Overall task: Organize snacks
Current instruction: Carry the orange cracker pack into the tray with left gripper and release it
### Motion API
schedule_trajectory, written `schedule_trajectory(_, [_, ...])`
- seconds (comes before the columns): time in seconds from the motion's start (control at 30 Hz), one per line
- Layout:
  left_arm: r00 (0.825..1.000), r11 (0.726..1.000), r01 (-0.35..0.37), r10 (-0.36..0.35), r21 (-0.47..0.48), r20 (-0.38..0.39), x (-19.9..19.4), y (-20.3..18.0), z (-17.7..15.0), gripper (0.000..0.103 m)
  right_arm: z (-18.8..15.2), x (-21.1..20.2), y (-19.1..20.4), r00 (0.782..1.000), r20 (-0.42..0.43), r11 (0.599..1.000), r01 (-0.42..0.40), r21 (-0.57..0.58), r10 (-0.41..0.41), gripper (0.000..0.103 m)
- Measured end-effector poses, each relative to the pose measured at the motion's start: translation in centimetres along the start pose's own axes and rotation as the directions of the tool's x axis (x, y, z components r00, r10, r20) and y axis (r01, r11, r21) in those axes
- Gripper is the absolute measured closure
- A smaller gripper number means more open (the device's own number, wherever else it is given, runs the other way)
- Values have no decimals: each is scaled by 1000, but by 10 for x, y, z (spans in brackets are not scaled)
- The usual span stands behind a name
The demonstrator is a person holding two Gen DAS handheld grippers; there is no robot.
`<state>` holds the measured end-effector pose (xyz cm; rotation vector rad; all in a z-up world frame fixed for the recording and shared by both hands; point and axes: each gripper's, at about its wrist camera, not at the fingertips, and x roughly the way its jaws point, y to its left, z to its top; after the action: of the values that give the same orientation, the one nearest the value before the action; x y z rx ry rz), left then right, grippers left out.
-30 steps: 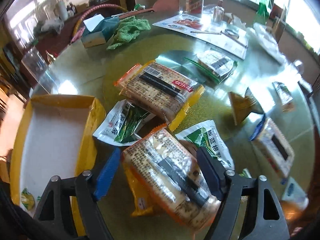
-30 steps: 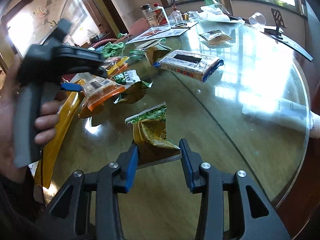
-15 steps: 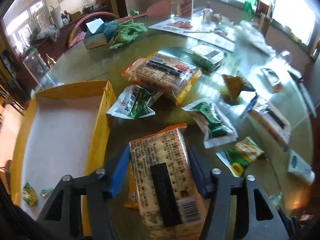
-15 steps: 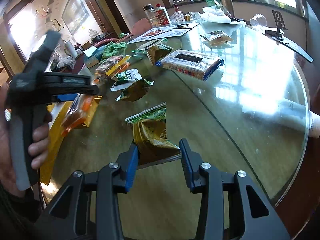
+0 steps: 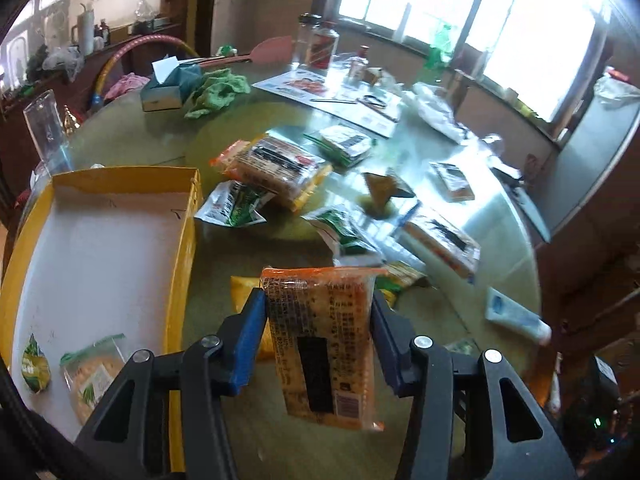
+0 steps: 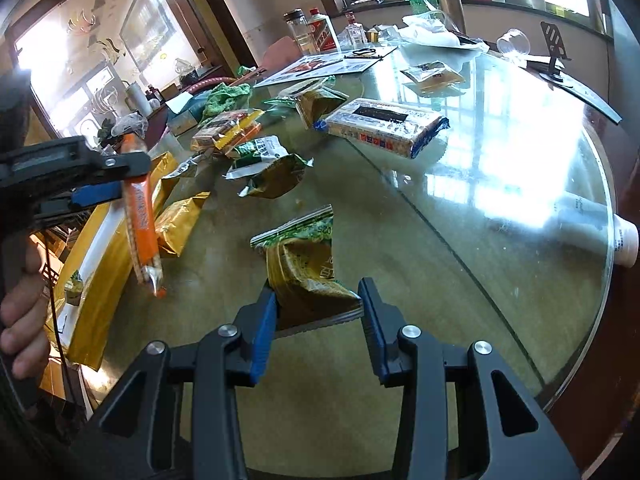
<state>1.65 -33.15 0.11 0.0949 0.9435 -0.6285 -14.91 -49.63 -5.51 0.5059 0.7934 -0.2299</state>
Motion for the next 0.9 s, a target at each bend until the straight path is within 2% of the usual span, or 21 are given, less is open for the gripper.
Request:
schedule_trajectory(0.1, [999, 999, 34, -34, 14, 23, -15, -2, -6, 53, 1, -8, 7, 999, 33, 1000, -1, -18, 2, 62])
schedule_trajectory(0.3, [994, 995, 91, -93, 46, 57, -51, 1, -17, 63, 5, -22, 24, 997, 71, 999, -23, -48, 26, 62])
schedule_trajectory(0.4, [994, 995, 89, -91, 34, 68, -60, 8, -19, 66, 7, -27, 38, 995, 94, 996, -34, -81, 42, 62])
schedule_trajectory(0.5, [987, 990, 142, -142, 8, 78, -72, 22, -21, 68, 10, -29, 49, 994, 100, 994, -41, -100, 51, 62])
schedule_trajectory(0.67, [978, 984, 175, -171, -24, 118, -104, 48, -25, 68, 12, -34, 74, 989, 111, 986, -80, -147, 97, 62])
schedule_trajectory(0.77, [976, 987, 157, -149, -41, 160, -129, 68, -29, 68, 13, -35, 95, 984, 106, 974, -123, -189, 145, 62])
schedule_trajectory(0.9, [977, 994, 76, -57, -84, 205, -154, 96, -33, 68, 16, -27, 129, 971, 84, 949, -197, -246, 223, 62])
